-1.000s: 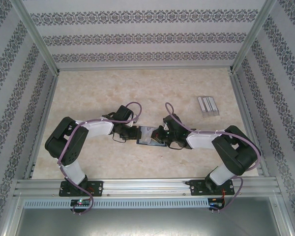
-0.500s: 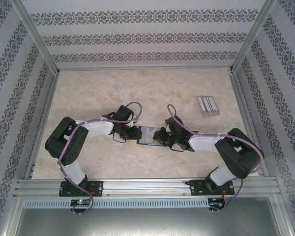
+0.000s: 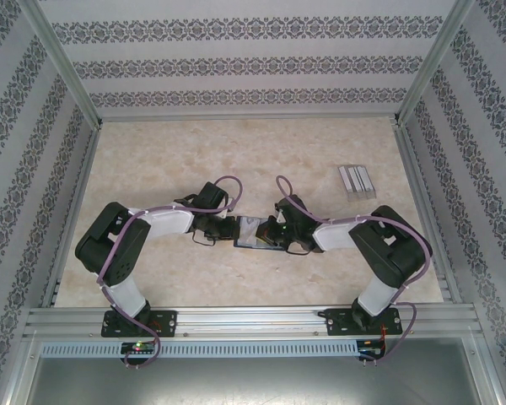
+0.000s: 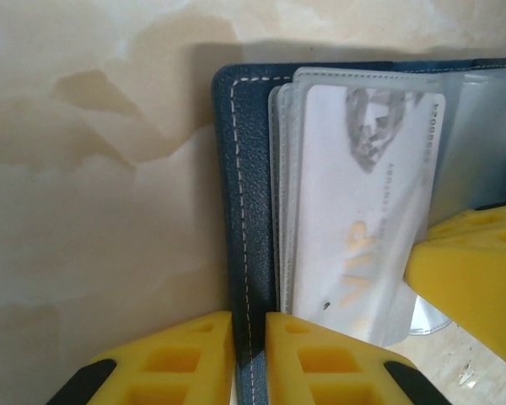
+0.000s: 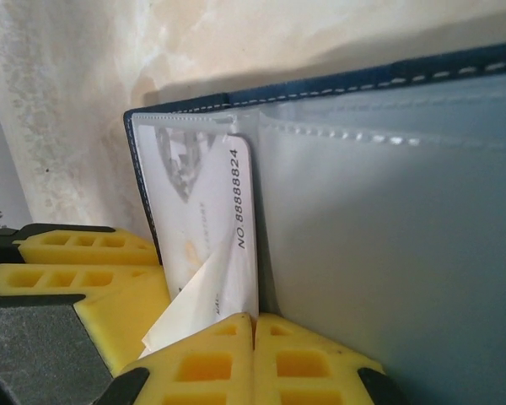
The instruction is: Put the credit cards into the card holder
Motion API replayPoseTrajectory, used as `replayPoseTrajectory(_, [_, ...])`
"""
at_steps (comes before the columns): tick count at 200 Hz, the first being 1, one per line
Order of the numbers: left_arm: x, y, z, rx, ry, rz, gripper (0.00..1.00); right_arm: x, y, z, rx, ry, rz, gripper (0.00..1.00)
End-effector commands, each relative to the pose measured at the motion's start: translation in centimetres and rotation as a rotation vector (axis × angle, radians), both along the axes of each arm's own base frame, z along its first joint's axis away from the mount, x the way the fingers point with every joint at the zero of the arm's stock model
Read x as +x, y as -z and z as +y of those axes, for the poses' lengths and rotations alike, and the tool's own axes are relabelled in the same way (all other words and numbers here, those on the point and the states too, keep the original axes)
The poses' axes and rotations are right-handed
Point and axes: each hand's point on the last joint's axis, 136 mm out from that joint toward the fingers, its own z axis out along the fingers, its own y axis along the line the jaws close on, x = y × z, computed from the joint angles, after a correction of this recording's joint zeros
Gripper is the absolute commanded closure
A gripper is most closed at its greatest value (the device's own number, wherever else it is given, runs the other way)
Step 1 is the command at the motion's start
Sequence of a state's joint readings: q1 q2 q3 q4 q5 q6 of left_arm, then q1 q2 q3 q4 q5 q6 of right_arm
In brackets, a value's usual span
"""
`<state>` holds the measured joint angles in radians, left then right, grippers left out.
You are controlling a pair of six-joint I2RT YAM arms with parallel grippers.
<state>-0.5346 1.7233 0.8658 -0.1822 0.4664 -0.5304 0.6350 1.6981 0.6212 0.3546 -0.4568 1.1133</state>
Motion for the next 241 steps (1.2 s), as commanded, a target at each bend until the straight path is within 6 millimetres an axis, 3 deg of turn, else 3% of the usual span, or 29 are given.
replayPoseTrajectory(1, [0.0, 1.0, 1.1, 0.060, -0.022, 0.002, 0.79, -0.2, 0.4, 1.1, 0.008, -0.074, 0.001, 0.94])
replayPoseTrajectory(46, [0.3, -0.7, 2.4, 0.078, -0.055, -0.049, 0.66, -0.2, 0.3, 1.1, -0.009, -0.103, -0.013, 0.85])
replayPoseTrajectory(91, [0.7, -1.4, 3.9, 0.077, -0.120, -0.050, 0.64, 0.3, -0.3, 0.7, -0.037, -0.121, -0.054, 0.81])
replayPoseTrajectory(122, [0.8, -1.5, 2.9, 0.030, -0.096, -0.042, 0.66, 0.3, -0.8, 0.2, -0.065, -0.122, -0.066, 0.78])
replayPoseTrajectory(161, [1.1, -1.9, 1.8, -0.005, -0.063, -0.022, 0.63, 0.0, -2.4, -0.8, -0.142, -0.116, -0.106, 0.66])
replayPoseTrajectory(197, [1.6, -3.3, 0.8, -0.049, -0.048, -0.037, 0.65, 0.4, -3.6, -1.5, -0.170, -0.111, -0.144, 0.65])
replayPoseTrajectory(241, [1.3, -3.6, -0.7, -0.059, 0.013, -0.031, 0.70, 1.4, -5.3, -5.3, -0.343, -0.134, -0.222, 0.65])
